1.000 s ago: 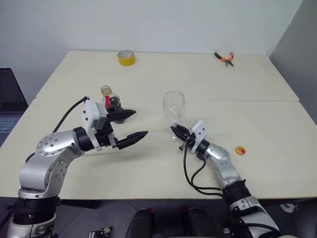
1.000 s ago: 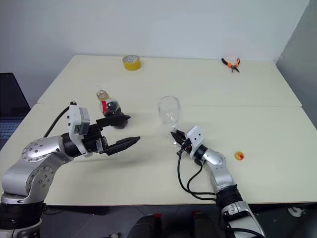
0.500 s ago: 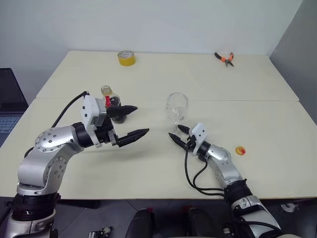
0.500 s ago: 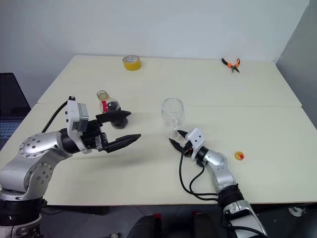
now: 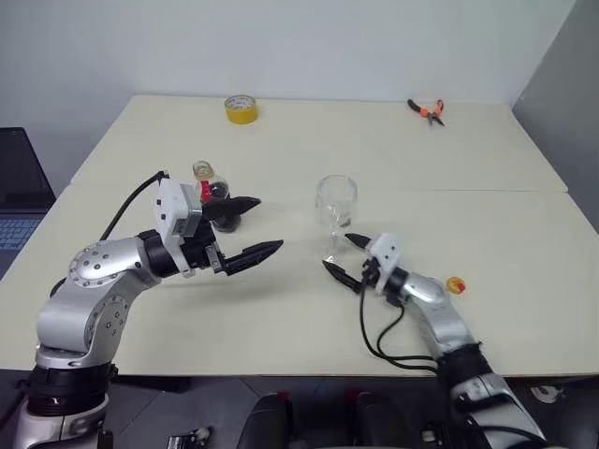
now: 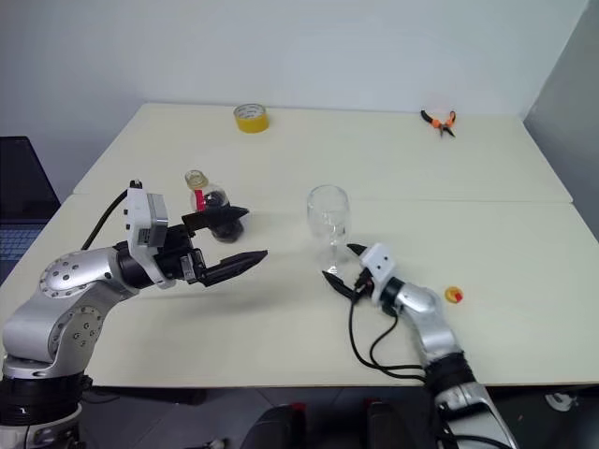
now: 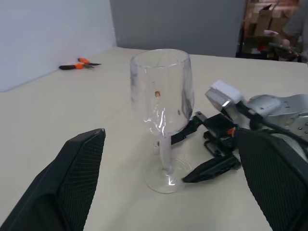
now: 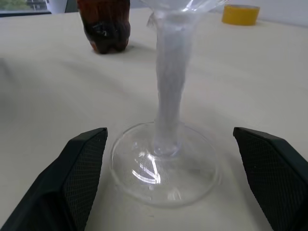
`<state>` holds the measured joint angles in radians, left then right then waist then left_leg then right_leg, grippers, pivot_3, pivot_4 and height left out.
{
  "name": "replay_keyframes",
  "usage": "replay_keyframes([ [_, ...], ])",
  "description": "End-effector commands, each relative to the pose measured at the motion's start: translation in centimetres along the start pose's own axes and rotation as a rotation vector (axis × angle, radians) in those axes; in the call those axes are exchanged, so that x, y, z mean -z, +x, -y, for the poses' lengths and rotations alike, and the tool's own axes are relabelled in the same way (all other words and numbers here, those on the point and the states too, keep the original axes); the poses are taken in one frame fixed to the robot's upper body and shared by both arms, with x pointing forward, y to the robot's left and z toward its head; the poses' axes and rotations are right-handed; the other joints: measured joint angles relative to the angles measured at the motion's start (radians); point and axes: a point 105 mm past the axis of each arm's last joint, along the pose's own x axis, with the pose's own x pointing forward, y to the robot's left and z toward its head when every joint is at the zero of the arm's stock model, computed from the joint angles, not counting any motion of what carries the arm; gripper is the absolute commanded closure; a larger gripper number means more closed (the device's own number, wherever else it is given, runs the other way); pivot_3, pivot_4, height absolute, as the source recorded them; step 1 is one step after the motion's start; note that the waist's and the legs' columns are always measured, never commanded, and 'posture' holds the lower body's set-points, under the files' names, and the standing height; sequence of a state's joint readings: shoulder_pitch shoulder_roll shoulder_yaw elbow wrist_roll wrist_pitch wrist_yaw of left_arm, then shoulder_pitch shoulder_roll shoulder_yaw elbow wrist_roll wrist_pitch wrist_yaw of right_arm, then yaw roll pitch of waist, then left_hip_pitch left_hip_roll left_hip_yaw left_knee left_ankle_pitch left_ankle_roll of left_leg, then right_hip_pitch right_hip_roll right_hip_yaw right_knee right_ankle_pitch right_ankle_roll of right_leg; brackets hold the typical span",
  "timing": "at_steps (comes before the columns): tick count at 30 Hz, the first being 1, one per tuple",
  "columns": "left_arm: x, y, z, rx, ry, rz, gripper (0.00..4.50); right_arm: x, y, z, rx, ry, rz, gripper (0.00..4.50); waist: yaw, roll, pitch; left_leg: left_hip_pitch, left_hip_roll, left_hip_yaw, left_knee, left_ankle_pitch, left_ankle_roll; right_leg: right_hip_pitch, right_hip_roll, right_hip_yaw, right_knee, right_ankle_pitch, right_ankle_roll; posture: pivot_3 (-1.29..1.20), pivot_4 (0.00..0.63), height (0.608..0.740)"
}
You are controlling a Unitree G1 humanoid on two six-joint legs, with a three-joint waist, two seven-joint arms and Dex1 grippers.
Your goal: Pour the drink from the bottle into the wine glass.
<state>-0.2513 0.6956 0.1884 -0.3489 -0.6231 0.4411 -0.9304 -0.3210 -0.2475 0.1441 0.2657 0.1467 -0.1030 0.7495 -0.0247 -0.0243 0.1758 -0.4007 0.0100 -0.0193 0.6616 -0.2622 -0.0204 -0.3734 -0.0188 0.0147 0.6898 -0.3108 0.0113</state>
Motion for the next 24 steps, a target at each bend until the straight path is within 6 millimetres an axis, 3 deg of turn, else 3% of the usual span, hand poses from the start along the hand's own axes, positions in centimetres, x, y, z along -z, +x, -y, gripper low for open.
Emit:
replay_keyframes([
  [1,-1.2,-0.3,0.5,-0.022,0.046,0.037,0.00,-3.1,-1.6,-0.1,-0.022,-0.004,0.057,0.03,-0.001,0.000,0.000,0.000,0.000,0.000,0.000,0.000,0.000,0.000,0.000,0.000,0.000,0.000,0.000,0.00,0.150,0.740],
  [6,-0.5,-0.7,1.3,-0.080,0.009,0.042,0.00,-6.2,-6.2,-0.2,0.022,-0.053,0.050,0.03,-0.002,0.002,0.001,0.001,0.001,-0.001,-0.001,0.000,0.000,0.000,0.001,0.000,0.002,0.000,0.000,0.00,0.150,0.740],
  [10,0.7,-1.4,1.2,-0.203,-0.035,0.056,0.00,-8.8,-7.8,-0.4,0.041,-0.063,0.084,0.03,-0.003,0.001,0.000,0.001,0.000,0.000,0.000,0.000,0.000,0.001,0.000,0.000,0.000,0.000,0.000,0.00,0.150,0.740],
  [12,2.2,-2.1,0.5,-0.391,-0.039,0.071,0.00,-9.8,-8.8,-1.5,-0.018,-0.059,0.073,0.03,-0.002,0.002,0.000,0.001,0.001,-0.001,0.000,0.000,0.000,0.001,0.001,-0.001,0.000,0.000,0.000,0.00,0.150,0.740],
  [16,4.6,-3.6,-0.1,-0.650,-0.028,0.053,0.00,-11.2,-9.4,-2.7,-0.079,-0.035,0.069,0.03,0.002,-0.001,0.000,0.000,0.000,-0.001,0.000,0.000,0.000,0.002,0.000,-0.001,-0.001,0.000,0.000,0.00,0.150,0.740],
  [19,5.4,-3.9,-0.1,-0.706,-0.068,0.052,0.00,-11.7,-9.4,-2.7,-0.083,-0.028,0.070,0.03,0.005,-0.001,0.000,0.001,0.000,-0.002,0.000,0.000,0.000,0.002,0.000,-0.001,-0.001,0.000,0.000,0.00,0.150,0.740],
  [24,6.3,-4.7,-2.9,-0.876,0.032,-0.009,0.00,-12.5,-8.9,-2.5,-0.098,-0.028,0.091,0.03,0.014,-0.001,0.000,0.001,-0.001,-0.002,0.000,0.000,0.001,0.003,0.001,-0.002,-0.001,0.000,0.000,0.00,0.150,0.740],
])
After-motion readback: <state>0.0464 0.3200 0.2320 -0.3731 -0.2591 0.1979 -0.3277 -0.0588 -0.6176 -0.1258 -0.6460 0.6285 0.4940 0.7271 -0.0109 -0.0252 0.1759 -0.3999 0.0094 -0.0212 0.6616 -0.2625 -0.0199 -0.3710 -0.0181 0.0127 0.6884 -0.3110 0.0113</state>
